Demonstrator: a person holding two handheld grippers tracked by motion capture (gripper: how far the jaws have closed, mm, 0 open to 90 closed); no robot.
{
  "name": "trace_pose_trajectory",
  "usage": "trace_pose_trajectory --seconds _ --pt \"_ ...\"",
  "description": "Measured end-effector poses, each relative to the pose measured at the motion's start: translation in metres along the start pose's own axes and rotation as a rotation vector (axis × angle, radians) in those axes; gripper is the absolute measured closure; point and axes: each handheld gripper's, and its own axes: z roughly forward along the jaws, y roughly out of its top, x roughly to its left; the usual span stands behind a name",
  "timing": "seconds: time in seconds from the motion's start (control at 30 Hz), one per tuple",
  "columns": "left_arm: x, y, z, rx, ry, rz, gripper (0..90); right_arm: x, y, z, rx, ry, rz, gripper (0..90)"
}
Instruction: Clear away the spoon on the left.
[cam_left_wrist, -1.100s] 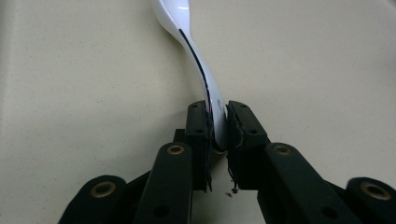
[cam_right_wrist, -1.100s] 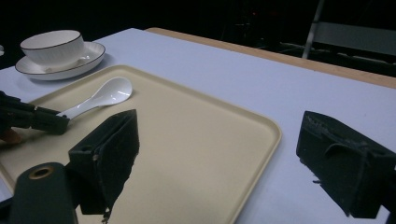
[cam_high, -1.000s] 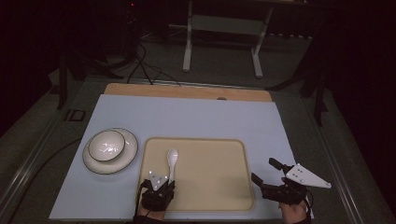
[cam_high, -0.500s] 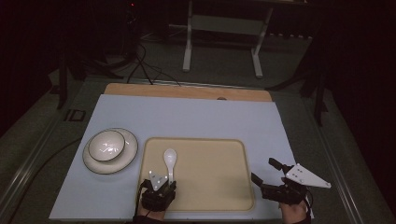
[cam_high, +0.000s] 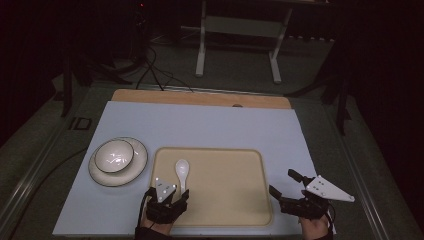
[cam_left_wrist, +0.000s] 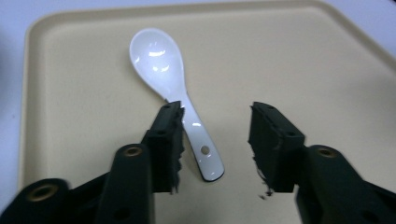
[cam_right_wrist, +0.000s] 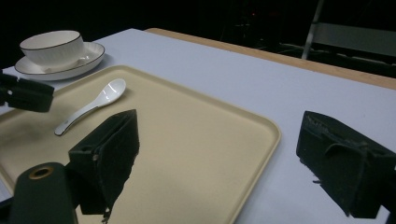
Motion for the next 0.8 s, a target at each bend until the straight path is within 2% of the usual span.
trace_pose_trajectory --seconds 0.13,0.17,0.2,0.27,0.3,0.4,0.53,0.6,0.7,0.8 --pt "0.005 0.008 -0.005 0.001 -0.015 -0.015 37.0 0.000 0.000 0.000 0.000 0.000 0.003 13.2" --pt "0.006 0.010 -0.006 0.009 -0.044 -0.011 31.0 0.000 0.000 0.000 0.000 -0.001 0.001 13.1" --pt "0.006 0.011 -0.006 0.008 -0.055 -0.007 23.2 0.000 0.000 0.000 0.000 0.000 0.002 13.2" --pt "0.006 0.014 -0.008 -0.002 -0.058 -0.004 20.7 -0.001 0.000 0.000 0.000 0.003 0.006 13.2" --pt "0.006 0.016 -0.009 0.002 -0.069 0.002 16.0 -0.001 0.000 0.000 -0.001 0.002 0.004 13.1" --pt "0.005 0.023 -0.011 0.000 -0.071 0.023 11.4 0.000 0.000 0.000 -0.002 0.004 0.002 13.1" --pt "0.008 0.032 -0.013 -0.002 -0.115 0.046 1.8 0.000 0.000 0.000 -0.001 0.004 0.003 13.1" --pt "0.011 0.037 -0.014 0.003 -0.141 0.068 1.8 0.000 0.000 0.000 0.002 0.004 0.000 13.1" --pt "0.019 0.044 -0.016 -0.023 -0.191 0.066 1.6 0.000 0.000 0.000 0.002 0.004 0.000 13.2" --pt "0.026 0.050 -0.018 -0.013 -0.176 0.120 1.7 0.000 0.000 0.000 0.001 0.003 0.002 13.1"
